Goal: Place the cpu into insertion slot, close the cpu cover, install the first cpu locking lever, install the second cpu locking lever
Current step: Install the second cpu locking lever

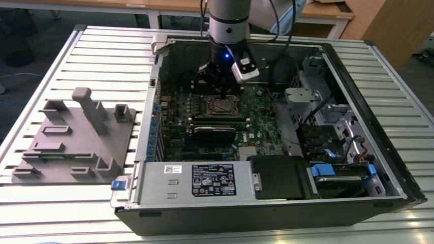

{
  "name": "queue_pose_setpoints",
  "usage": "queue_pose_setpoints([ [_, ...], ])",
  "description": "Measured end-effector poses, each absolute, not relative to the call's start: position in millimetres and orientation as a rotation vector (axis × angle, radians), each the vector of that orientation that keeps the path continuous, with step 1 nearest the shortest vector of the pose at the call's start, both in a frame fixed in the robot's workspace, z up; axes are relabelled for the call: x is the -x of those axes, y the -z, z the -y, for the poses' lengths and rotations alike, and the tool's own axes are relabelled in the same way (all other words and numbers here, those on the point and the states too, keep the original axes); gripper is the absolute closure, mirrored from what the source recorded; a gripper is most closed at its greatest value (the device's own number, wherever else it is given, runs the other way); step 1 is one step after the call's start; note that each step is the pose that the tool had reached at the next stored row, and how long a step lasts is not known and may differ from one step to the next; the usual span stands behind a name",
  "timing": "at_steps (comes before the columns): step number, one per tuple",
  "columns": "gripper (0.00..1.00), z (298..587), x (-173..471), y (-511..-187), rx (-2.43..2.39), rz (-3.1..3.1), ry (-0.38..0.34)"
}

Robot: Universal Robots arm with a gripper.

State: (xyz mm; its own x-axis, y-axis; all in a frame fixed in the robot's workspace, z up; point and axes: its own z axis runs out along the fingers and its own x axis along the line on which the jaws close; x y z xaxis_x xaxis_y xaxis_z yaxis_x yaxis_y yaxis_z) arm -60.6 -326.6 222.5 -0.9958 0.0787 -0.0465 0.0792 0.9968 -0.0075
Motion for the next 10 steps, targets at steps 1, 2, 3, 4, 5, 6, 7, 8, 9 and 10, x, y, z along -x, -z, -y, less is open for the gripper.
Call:
queue_pose_setpoints([
  [1,0.9,326.6,60.6,-222.5,-0.122,-3.093,0.014],
  [2,0.9,326.6,60.6,-222.7,-0.122,-3.093,0.015],
  [3,0.9,326.6,60.6,-223.0,-0.122,-3.093,0.015],
  [4,0.9,326.6,60.6,-223.3,-0.122,-3.093,0.015],
  [5,0.9,326.6,60.6,-223.7,-0.122,-3.093,0.015],
  [6,0.9,326.6,60.5,-224.0,-0.122,-3.093,0.014],
  [7,0.9,326.5,60.5,-224.0,-0.122,-3.093,0.014],
  [8,0.9,326.6,60.6,-224.4,-0.122,-3.093,0.014],
  [9,0.9,326.6,60.5,-224.7,-0.122,-3.093,0.014],
  [10,0.9,326.6,60.5,-224.8,-0.122,-3.093,0.014],
])
